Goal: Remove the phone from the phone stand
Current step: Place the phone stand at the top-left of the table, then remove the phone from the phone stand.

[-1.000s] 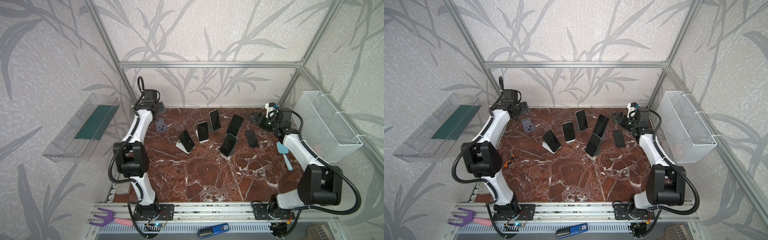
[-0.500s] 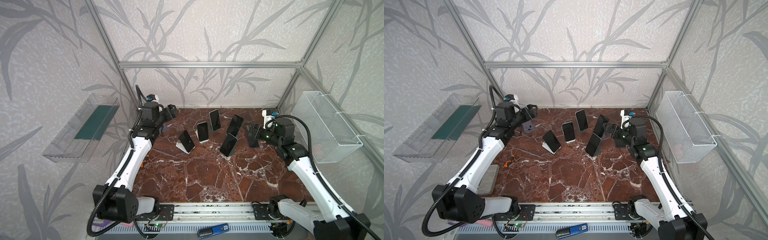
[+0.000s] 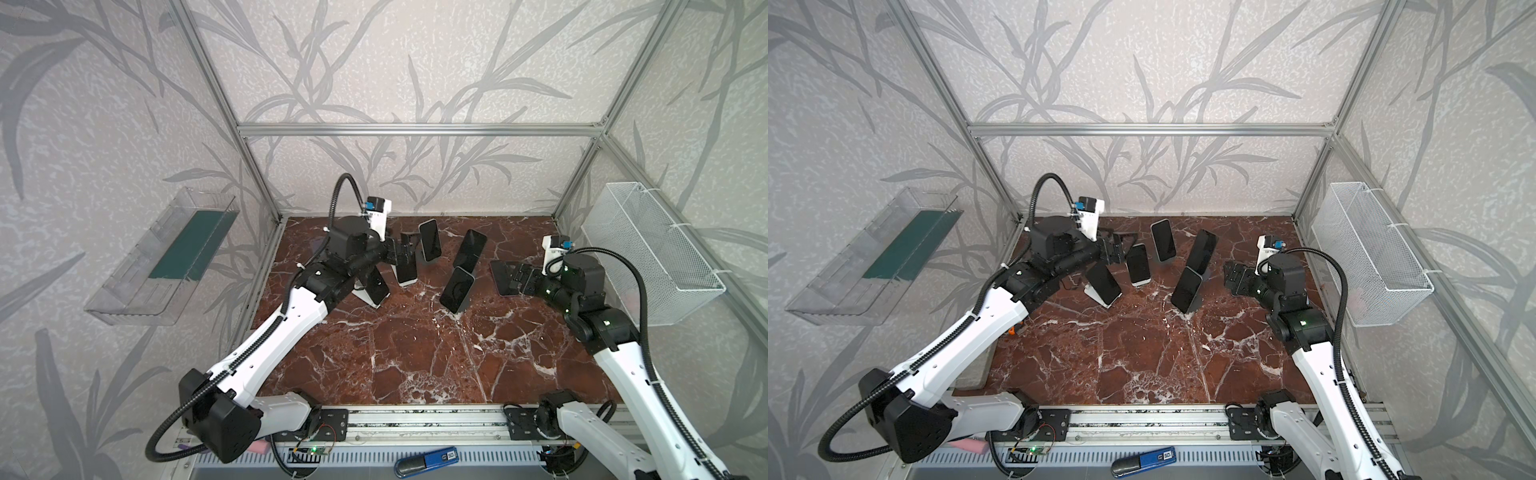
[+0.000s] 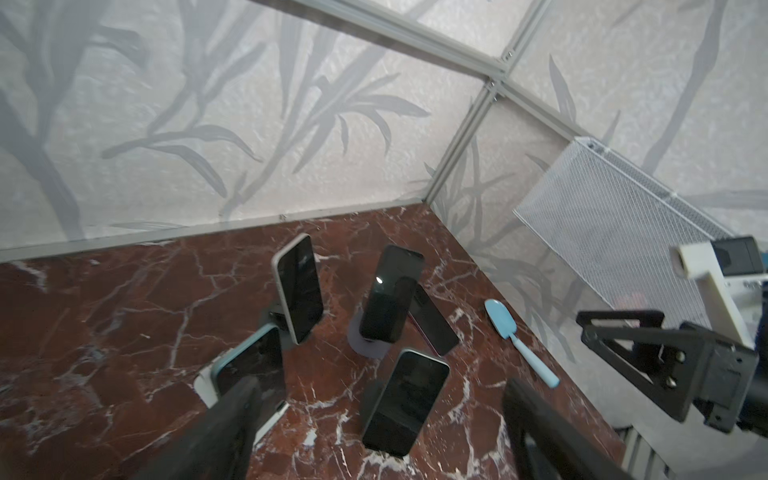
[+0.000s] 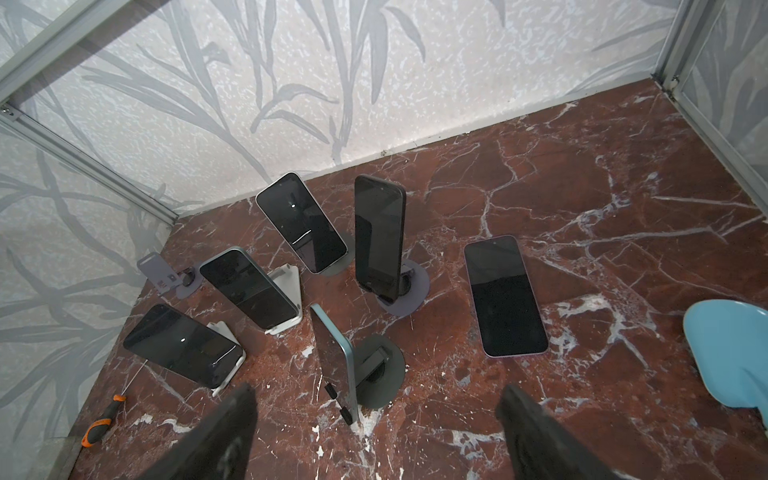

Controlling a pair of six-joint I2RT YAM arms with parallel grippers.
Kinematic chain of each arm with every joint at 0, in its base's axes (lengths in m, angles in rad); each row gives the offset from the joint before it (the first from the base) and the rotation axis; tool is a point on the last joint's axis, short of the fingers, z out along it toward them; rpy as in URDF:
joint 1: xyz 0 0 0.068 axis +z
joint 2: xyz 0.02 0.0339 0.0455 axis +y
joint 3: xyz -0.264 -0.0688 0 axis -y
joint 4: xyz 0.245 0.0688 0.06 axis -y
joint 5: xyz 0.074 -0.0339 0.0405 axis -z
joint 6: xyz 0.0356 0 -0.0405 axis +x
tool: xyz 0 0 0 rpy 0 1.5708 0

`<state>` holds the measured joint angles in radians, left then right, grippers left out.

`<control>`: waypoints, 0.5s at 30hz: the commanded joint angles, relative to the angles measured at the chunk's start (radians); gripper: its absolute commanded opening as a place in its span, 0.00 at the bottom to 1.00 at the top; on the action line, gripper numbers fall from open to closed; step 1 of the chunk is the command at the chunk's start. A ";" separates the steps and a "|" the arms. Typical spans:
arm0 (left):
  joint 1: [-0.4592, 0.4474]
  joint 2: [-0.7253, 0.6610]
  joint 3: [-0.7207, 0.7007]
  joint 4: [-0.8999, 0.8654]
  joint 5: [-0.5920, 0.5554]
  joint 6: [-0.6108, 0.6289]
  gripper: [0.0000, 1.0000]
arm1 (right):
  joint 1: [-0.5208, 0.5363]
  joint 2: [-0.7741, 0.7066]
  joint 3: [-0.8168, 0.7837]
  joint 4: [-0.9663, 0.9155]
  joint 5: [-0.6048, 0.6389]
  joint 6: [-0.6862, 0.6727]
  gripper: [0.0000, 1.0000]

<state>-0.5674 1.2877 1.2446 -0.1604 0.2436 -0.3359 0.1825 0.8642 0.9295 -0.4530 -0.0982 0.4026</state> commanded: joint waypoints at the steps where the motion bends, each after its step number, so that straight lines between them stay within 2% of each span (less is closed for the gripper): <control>1: -0.046 0.030 0.030 -0.028 0.047 0.061 0.92 | 0.000 -0.006 -0.032 -0.032 -0.010 -0.008 0.90; 3: -0.069 0.062 0.059 -0.070 0.068 0.077 0.93 | 0.000 -0.007 -0.040 -0.032 -0.025 -0.005 0.91; 8: -0.089 0.069 0.079 -0.115 -0.024 0.078 0.93 | 0.000 -0.028 -0.047 -0.040 -0.049 -0.010 0.91; 15: -0.093 0.122 0.081 -0.110 0.020 0.024 0.93 | 0.000 -0.070 -0.089 -0.052 -0.041 -0.016 0.91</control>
<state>-0.6575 1.3804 1.2934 -0.2539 0.2550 -0.2916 0.1825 0.8169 0.8593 -0.4885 -0.1318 0.3981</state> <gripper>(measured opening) 0.930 0.906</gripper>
